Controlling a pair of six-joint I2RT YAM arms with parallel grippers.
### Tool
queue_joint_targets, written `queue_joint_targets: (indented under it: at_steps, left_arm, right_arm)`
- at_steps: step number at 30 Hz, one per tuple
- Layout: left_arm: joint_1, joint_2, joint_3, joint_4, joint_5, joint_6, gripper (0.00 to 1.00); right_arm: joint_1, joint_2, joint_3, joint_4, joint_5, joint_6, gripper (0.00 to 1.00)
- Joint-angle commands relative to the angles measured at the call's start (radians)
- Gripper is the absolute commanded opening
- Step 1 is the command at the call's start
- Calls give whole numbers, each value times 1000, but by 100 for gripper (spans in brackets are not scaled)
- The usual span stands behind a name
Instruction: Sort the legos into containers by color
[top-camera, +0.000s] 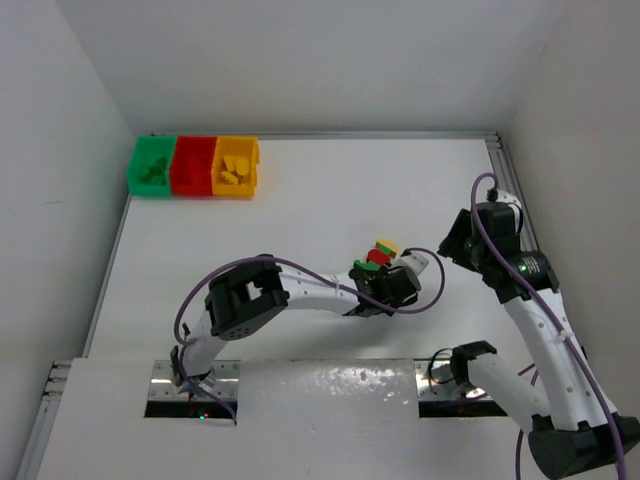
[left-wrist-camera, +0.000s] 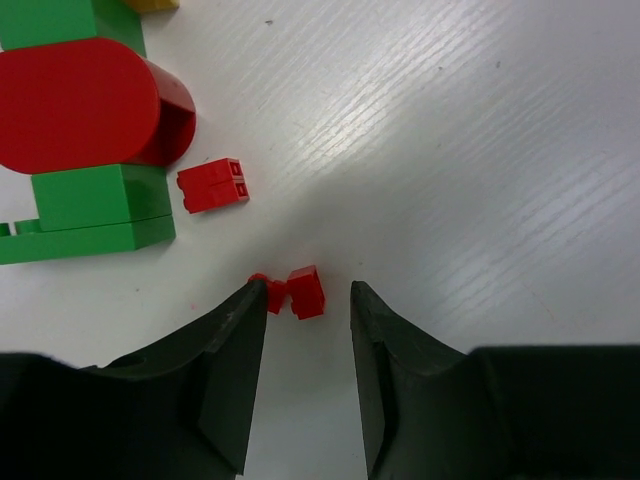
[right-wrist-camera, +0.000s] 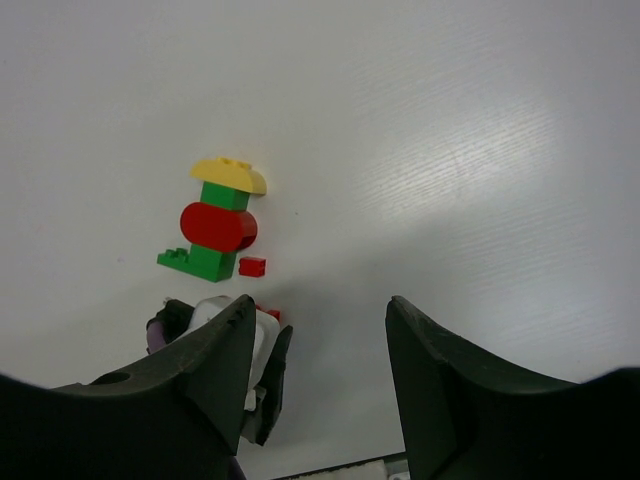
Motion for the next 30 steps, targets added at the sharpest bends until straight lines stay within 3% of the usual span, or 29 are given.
queue_joint_targets:
  at_steps: [1, 16, 20, 30]
  left_arm:
    - [4, 15, 14, 24, 6, -3, 36]
    - [4, 20, 109, -58, -28, 13, 24]
    - [4, 14, 152, -111, -37, -1, 17]
    - [8, 14, 84, -83, 24, -16, 21]
  right_arm:
    - [-1, -12, -1, 1, 11, -2, 55]
    - [-1, -9, 16, -5, 20, -8, 55]
    - [-1, -4, 19, -4, 20, -9, 55]
    - [-1, -3, 24, -2, 20, -9, 55]
